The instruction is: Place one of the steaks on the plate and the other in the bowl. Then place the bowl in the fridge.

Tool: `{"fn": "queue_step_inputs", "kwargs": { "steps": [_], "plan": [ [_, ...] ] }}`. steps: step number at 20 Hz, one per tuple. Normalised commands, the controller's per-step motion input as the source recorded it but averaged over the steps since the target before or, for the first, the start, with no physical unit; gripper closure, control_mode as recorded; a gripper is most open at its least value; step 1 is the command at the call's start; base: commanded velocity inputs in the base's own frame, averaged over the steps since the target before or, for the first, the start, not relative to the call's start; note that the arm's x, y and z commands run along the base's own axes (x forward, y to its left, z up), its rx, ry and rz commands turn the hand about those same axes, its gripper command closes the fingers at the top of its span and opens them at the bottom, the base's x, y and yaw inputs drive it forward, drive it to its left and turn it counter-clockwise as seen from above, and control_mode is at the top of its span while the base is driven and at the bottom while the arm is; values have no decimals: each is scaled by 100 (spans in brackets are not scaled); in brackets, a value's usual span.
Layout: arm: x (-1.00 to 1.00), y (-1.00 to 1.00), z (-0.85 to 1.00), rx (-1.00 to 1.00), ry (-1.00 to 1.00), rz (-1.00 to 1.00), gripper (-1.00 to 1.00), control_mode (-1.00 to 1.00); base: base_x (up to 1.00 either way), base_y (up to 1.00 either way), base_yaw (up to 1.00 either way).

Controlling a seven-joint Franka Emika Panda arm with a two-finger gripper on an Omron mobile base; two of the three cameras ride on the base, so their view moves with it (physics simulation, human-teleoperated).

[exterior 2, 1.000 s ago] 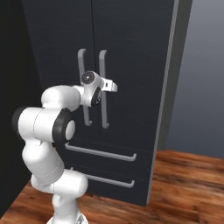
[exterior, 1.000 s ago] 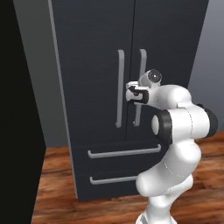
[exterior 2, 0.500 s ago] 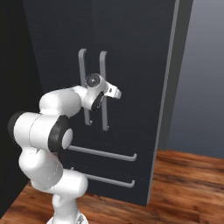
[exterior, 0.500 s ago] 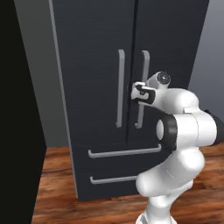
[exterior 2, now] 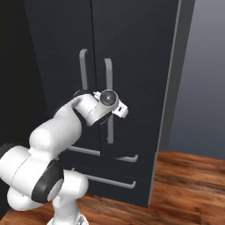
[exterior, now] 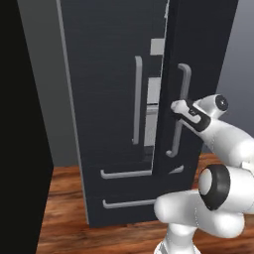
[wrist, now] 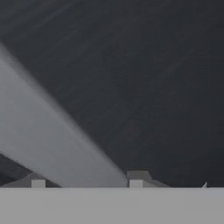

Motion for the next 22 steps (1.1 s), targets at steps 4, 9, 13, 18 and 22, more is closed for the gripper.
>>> {"fn": "queue_step_inputs", "kwargs": {
  "steps": [4,9,13,18,22],
  "plan": [
    [-100,-100,0,21,-2,-3,100,-100,0,0,0],
    [-100,-100,-3,12,-1,-7,100,-100,0,0,0],
    [-80,-100,2,0,-5,-29,100,-100,0,0,0],
    [-80,-96,34,6,0,-40,100,-100,0,0,0],
    [-100,3,71,0,-19,-30,100,-100,0,0,0]
  ]
}}
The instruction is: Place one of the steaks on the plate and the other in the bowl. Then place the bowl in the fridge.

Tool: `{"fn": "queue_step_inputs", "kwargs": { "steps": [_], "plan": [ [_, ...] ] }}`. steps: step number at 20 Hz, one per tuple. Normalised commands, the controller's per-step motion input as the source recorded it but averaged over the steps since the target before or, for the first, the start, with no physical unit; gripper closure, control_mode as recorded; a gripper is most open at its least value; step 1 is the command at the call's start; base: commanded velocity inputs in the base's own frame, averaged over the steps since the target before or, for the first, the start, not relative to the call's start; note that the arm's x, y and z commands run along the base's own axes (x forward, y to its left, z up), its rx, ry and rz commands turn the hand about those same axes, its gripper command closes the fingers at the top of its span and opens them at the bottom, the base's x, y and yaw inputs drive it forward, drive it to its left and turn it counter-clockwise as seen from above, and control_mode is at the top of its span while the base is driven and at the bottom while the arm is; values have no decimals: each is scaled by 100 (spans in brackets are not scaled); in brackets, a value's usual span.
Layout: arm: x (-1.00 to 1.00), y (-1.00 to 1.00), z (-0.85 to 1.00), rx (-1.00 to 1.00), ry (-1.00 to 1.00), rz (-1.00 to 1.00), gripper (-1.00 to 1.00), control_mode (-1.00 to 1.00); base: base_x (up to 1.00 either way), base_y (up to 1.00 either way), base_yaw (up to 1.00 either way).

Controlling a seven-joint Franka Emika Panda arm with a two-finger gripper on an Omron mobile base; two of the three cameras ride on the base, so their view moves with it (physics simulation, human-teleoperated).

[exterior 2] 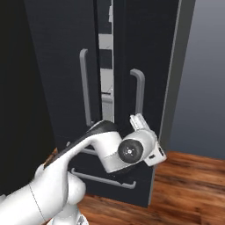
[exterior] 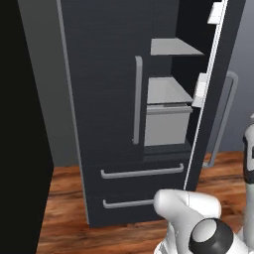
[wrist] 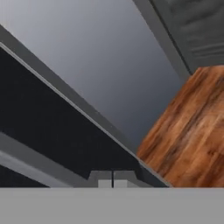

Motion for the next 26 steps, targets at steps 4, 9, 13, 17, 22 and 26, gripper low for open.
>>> {"fn": "queue_step_inputs", "kwargs": {
  "steps": [4,9,13,17,22,26],
  "plan": [
    [-81,100,66,-13,-33,-10,100,-100,0,0,0],
    [-6,100,74,-20,-31,-1,100,-100,0,0,0],
    [9,100,33,-23,-16,-1,100,-100,0,0,0],
    [65,100,0,-24,6,-3,100,-100,0,0,0],
    [74,100,0,-17,3,-11,100,-100,0,0,0],
    [78,53,-4,-10,10,-20,100,-100,0,0,0]
  ]
}}
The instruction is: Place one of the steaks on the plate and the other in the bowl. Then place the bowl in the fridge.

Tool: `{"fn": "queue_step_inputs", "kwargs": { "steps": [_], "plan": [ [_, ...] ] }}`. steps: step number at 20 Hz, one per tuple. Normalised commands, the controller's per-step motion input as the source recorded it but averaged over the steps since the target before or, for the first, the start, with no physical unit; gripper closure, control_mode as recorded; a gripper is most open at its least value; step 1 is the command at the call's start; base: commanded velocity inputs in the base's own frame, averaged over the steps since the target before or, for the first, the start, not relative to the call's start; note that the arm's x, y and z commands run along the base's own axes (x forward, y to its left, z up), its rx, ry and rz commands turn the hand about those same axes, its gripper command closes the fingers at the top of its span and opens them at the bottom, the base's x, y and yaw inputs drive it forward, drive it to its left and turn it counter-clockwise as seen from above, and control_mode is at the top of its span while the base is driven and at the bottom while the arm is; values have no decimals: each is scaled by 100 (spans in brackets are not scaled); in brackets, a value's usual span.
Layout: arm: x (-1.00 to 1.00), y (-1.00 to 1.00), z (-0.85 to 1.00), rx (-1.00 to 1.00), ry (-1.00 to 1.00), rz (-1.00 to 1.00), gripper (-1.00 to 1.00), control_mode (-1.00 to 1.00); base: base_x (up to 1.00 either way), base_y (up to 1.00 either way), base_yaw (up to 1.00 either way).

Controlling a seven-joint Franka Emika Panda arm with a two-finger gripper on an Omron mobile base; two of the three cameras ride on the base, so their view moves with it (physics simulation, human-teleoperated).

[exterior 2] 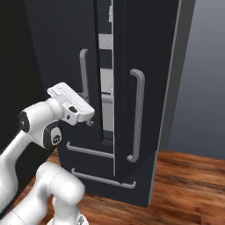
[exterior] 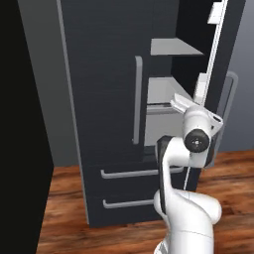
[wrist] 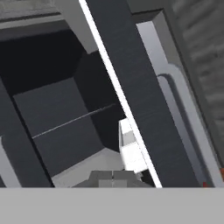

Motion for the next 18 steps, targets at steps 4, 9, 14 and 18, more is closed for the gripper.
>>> {"fn": "queue_step_inputs", "kwargs": {
  "steps": [4,9,14,18],
  "plan": [
    [56,-21,-4,0,24,-12,100,-100,0,0,0],
    [60,-44,0,0,16,-12,100,-100,0,0,0],
    [62,-29,-3,0,8,-7,100,-100,0,0,0],
    [58,-19,-13,0,3,-1,100,-100,0,0,0]
  ]
}}
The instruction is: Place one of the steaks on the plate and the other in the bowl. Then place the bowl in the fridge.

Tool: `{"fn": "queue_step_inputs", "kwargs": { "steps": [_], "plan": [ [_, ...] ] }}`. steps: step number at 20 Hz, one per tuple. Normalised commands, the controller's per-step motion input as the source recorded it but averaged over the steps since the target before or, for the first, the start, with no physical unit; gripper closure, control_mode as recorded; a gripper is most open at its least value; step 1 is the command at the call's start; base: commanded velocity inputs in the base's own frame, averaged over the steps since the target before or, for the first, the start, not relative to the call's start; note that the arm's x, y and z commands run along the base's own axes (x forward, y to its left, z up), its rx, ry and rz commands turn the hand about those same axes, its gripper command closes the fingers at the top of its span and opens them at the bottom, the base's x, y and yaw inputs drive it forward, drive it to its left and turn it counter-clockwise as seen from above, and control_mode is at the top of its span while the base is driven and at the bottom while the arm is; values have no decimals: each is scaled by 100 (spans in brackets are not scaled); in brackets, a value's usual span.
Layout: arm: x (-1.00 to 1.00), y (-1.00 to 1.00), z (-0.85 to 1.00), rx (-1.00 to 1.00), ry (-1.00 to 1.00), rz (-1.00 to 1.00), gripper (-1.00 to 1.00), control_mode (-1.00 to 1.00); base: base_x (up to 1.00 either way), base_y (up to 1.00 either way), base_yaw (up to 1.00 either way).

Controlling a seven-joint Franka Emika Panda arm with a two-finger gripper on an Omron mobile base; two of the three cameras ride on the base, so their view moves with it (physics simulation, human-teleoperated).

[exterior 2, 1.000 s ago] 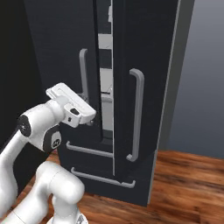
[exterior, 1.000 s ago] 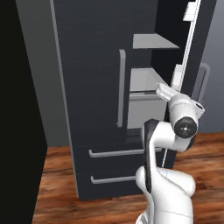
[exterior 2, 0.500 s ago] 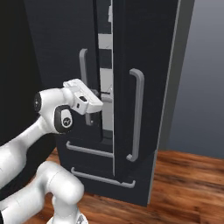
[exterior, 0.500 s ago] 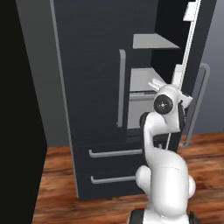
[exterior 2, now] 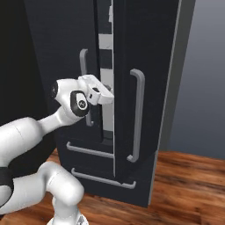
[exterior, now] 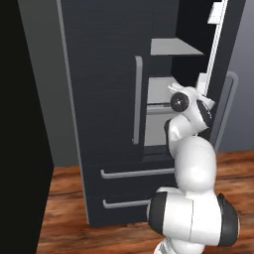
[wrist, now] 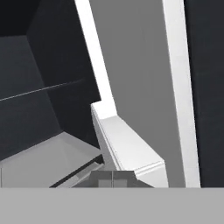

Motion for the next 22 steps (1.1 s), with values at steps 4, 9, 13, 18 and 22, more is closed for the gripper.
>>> {"fn": "queue_step_inputs", "kwargs": {
  "steps": [4,9,13,18,22],
  "plan": [
    [43,-43,-16,0,5,0,100,-100,0,0,0],
    [17,-73,-14,1,7,-2,100,-100,0,0,0],
    [-59,-100,0,13,0,-11,100,-100,0,0,0],
    [-99,-100,0,19,0,-15,100,-100,0,0,0],
    [-85,-100,-25,14,0,-12,100,-100,0,0,0]
  ]
}}
